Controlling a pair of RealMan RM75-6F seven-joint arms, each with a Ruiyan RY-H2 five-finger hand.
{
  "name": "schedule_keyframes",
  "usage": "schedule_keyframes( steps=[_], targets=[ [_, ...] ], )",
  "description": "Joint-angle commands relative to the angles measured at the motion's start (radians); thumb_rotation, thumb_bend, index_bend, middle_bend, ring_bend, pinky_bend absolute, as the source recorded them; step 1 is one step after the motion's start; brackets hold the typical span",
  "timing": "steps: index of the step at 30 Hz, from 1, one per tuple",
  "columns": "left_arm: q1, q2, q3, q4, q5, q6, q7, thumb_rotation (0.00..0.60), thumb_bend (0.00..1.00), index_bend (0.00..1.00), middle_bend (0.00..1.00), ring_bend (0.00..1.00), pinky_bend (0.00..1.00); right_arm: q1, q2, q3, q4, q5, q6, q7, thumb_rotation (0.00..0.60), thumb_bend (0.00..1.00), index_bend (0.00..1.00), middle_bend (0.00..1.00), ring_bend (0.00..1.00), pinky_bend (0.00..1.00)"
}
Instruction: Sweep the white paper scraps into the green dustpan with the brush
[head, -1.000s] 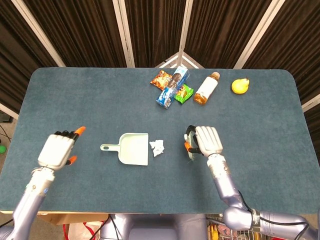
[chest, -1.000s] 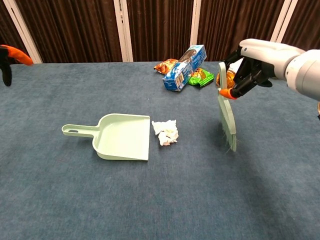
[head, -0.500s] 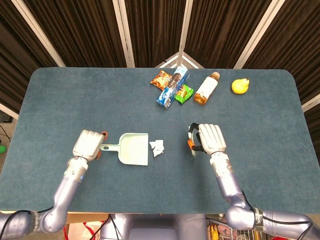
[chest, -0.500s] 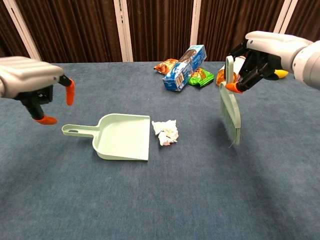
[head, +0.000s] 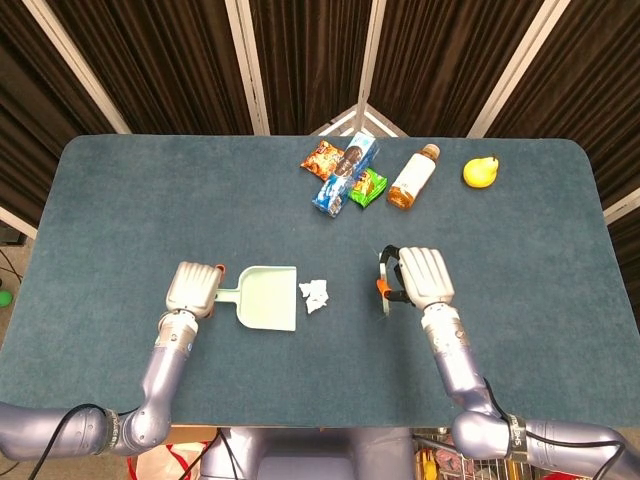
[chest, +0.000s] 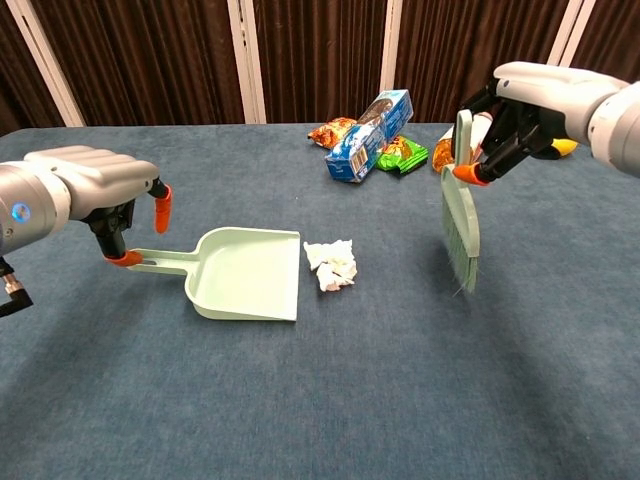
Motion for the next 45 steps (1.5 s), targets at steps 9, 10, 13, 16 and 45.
schedule_keyframes(
  steps=[9,10,13,16,45],
  targets=[
    [-0.036,-0.031,0.021,0.049,-0.069,0.016,-0.003,0.6,0.41,0.37,1.0,1.0,1.0,0.007,-0.005,-0.011,0.01,0.007,0.0,0.006,0.6,0.52,0.8,0.93,0.98,0.89],
    [-0.039,-0.035,0.021,0.054,-0.072,0.016,-0.005,0.6,0.41,0.38,1.0,1.0,1.0,0.008,-0.006,-0.012,0.01,0.006,0.002,0.006,0.6,0.52,0.8,0.93,0.98,0.89],
    [-0.049,-0.049,0.023,0.069,-0.08,0.014,-0.012,0.6,0.41,0.39,1.0,1.0,1.0,0.008,-0.008,-0.015,0.008,0.005,0.006,0.007,0.6,0.52,0.8,0.93,0.98,0.89],
    [-0.059,-0.064,0.023,0.082,-0.089,0.016,-0.013,0.6,0.41,0.4,1.0,1.0,1.0,0.01,-0.01,-0.018,0.008,0.005,0.007,0.006,0.6,0.52,0.8,0.93,0.98,0.89],
    [-0.131,-0.167,-0.005,0.123,-0.158,0.056,0.001,0.6,0.57,0.63,1.0,1.0,1.0,0.015,-0.021,-0.039,0.002,0.002,0.042,-0.022,0.6,0.52,0.82,0.93,0.98,0.89]
  ],
)
